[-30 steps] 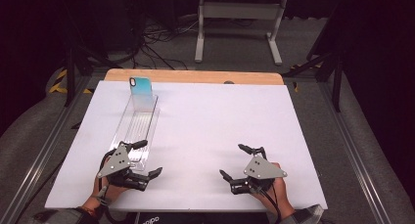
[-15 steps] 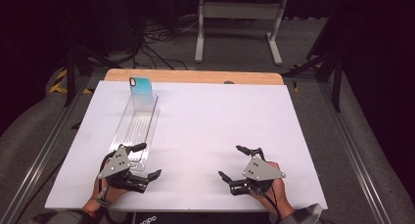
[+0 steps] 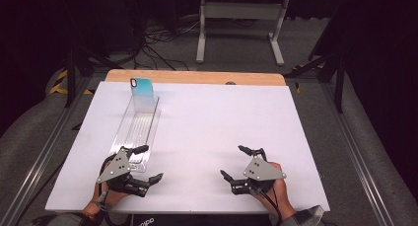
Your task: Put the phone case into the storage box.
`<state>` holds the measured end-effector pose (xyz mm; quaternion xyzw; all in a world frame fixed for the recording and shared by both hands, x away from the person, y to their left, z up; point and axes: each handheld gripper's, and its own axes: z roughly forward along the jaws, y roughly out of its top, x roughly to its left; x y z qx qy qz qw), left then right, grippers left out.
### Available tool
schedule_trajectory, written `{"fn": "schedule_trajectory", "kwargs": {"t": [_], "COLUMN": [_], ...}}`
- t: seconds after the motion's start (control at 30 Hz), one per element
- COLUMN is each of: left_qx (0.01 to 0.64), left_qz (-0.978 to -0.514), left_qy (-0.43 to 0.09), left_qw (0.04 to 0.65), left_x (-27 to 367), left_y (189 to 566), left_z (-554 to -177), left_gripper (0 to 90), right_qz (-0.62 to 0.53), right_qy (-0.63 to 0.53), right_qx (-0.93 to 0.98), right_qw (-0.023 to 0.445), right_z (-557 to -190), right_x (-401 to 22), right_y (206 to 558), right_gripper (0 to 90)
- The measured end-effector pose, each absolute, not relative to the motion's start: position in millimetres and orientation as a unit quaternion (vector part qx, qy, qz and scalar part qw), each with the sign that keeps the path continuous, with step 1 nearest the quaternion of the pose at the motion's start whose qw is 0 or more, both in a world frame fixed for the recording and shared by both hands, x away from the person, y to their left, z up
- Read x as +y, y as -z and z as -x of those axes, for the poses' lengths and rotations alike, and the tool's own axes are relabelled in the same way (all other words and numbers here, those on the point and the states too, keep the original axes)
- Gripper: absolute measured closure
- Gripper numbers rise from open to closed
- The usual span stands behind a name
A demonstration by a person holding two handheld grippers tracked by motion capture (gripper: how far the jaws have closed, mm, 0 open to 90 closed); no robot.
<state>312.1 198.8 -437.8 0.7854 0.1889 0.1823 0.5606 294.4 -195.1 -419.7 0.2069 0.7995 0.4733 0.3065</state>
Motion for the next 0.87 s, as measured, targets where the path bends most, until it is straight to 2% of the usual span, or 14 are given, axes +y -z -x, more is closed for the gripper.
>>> {"fn": "schedule_trajectory", "kwargs": {"t": [0.87], "left_qx": [0.189], "left_qz": [-0.786], "left_qy": [-0.176], "left_qw": [0.561], "left_x": [195.9], "left_y": [437.7], "left_z": [-314.9], "left_gripper": [3.7], "right_qz": [-0.223], "right_qy": [-0.483], "right_qx": [0.789], "right_qw": [0.309], "right_z": [-295.6], "right_x": [-203.5], "right_y": [418.0], "right_gripper": [13.0]}}
